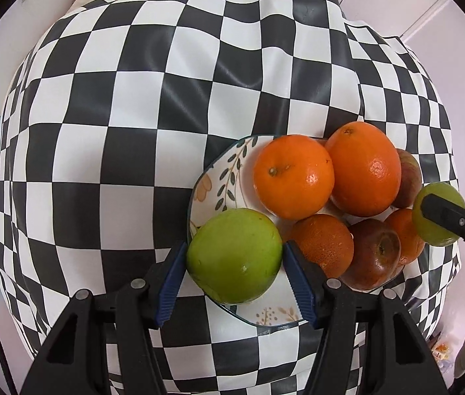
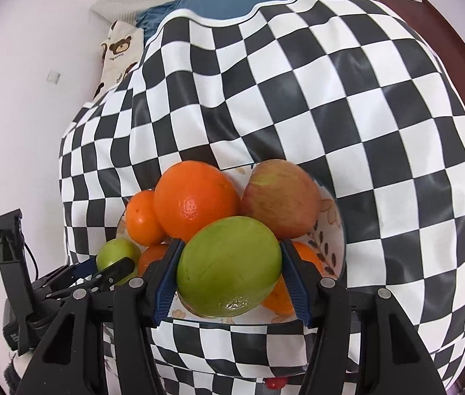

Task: Organize fruits
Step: 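Carry both green apples onto the plate and open both tools, then grasp a cherry tomato with the left tool while the right tool grasps another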

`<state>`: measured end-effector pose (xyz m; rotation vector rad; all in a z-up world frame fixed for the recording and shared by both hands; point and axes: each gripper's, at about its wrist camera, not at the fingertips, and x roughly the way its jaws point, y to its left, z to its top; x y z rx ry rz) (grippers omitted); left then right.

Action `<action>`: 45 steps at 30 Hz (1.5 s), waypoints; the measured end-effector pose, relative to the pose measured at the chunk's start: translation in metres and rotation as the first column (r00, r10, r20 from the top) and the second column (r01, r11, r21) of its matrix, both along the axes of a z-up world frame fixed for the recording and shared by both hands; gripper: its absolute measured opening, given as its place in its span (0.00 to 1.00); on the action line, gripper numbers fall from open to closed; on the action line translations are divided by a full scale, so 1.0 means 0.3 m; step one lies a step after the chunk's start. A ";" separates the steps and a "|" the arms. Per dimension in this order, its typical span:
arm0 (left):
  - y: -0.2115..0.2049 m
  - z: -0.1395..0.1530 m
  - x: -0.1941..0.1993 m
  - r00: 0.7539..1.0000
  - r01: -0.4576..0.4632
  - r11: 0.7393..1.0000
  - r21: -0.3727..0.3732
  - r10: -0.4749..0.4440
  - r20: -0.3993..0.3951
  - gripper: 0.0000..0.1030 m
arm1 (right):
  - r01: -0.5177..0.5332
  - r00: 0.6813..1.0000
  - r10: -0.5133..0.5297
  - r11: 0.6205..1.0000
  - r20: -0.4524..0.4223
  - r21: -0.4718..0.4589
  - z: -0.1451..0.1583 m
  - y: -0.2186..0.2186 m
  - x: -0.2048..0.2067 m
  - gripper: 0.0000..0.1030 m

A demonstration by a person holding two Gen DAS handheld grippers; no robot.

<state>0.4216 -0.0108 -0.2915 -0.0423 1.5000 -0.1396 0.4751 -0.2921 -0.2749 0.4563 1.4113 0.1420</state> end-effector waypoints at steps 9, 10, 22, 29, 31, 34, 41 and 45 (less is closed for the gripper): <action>-0.025 0.032 0.035 0.999 -0.035 0.999 -0.004 0.035 0.017 0.87 | 0.001 1.000 -0.002 1.000 -0.020 -0.013 -0.016 0.010 0.011 0.90; -0.028 0.046 0.036 0.999 -0.037 0.999 -0.001 0.037 0.026 0.87 | -0.003 1.000 0.003 1.000 -0.019 -0.028 -0.004 0.005 0.008 0.90; -0.067 0.224 -0.065 0.983 -0.096 0.994 0.058 0.086 0.161 0.92 | -0.045 0.994 0.077 0.937 0.079 -0.345 0.149 0.001 -0.126 0.93; -0.093 0.329 -0.172 0.969 -0.094 0.993 0.072 0.075 0.234 0.92 | -0.037 0.985 0.094 0.932 0.142 -0.360 0.240 0.015 -0.239 0.93; -0.093 0.361 -0.207 0.965 -0.099 0.993 0.065 0.080 0.250 0.92 | -0.032 0.982 0.098 0.930 0.164 -0.367 0.272 0.022 -0.275 0.93; -0.093 0.410 -0.265 0.957 -0.094 0.993 0.065 0.073 0.280 0.92 | -0.029 0.976 0.107 0.929 0.192 -0.370 0.317 0.027 -0.332 0.93; -0.113 0.524 -0.390 0.929 -0.093 0.993 0.068 0.062 0.364 0.92 | -0.016 0.958 0.127 0.919 0.258 -0.394 0.422 0.032 -0.464 0.93; -0.127 0.568 -0.444 0.920 -0.082 0.995 0.060 0.052 0.388 0.92 | -0.002 0.945 0.134 0.915 0.299 -0.403 0.490 0.027 -0.528 0.93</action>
